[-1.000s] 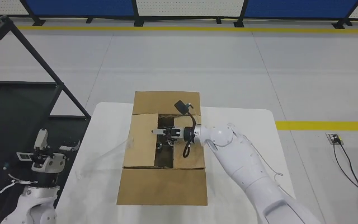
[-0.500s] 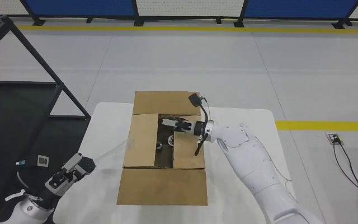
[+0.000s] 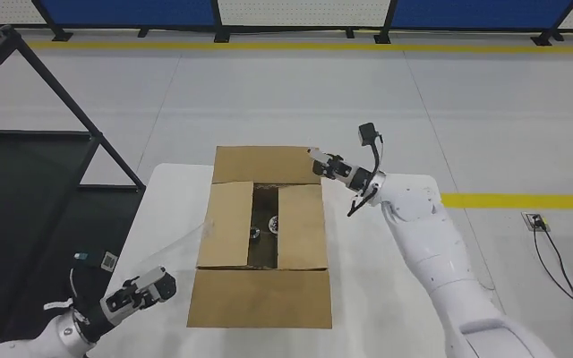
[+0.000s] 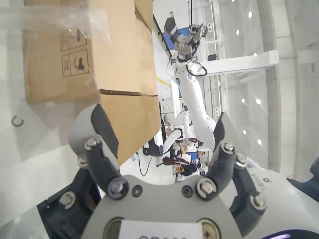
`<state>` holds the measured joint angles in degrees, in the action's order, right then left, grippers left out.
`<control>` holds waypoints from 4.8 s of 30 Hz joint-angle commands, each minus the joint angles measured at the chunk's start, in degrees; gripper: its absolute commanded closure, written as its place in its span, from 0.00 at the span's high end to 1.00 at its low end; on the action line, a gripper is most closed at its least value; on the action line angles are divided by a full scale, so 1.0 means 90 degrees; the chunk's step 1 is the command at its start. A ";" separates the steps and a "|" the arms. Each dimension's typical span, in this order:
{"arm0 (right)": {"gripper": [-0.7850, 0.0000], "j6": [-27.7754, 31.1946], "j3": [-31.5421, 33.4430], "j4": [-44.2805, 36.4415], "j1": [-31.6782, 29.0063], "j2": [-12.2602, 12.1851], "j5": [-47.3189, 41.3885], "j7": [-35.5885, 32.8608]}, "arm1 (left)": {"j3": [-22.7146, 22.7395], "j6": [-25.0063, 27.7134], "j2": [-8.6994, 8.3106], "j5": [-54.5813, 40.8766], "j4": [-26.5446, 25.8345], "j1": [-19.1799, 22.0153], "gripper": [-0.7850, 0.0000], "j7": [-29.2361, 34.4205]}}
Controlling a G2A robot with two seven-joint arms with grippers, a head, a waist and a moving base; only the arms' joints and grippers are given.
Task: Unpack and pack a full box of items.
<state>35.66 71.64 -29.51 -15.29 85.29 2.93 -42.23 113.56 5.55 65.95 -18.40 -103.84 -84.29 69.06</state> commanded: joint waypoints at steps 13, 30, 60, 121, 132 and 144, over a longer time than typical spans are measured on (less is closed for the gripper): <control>1.00 -0.0329 -0.0461 0.1724 0.0734 0.0276 0.0575 0.1014 | -0.0199 0.0130 -0.0198 -0.0090 0.0242 -0.0022 1.00 0.0876; 1.00 -0.0330 -0.0484 0.1748 0.0735 0.0292 0.0604 0.1053 | -0.0206 0.0136 -0.0206 -0.0079 0.0240 -0.0030 1.00 0.0881; 1.00 -0.0117 -0.0272 0.0982 0.0282 0.0203 0.0074 0.0575 | -0.0562 0.0145 -0.0338 0.0026 0.0421 -0.0155 1.00 0.0217; 1.00 -0.3735 -0.0149 -0.3619 -0.1331 -0.0614 -0.0825 -0.2400 | -0.2629 -0.1234 -0.0413 0.0783 -0.0561 0.1290 1.00 -0.3633; 1.00 -0.4211 -0.0404 -0.3209 -0.1049 -0.0554 -0.1552 -0.2605 | -0.3189 -0.1497 -0.0371 0.1204 -0.0311 0.1846 1.00 -0.4061; 1.00 -0.4219 -0.0716 -0.2509 -0.0828 -0.0503 -0.1944 -0.2889 | -0.3540 -0.1619 -0.0318 0.1285 -0.0086 0.2220 1.00 -0.4351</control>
<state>-2.49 65.36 -52.67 -22.80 80.71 -14.20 -68.08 81.88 -9.00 63.06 -6.89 -104.74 -64.46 30.09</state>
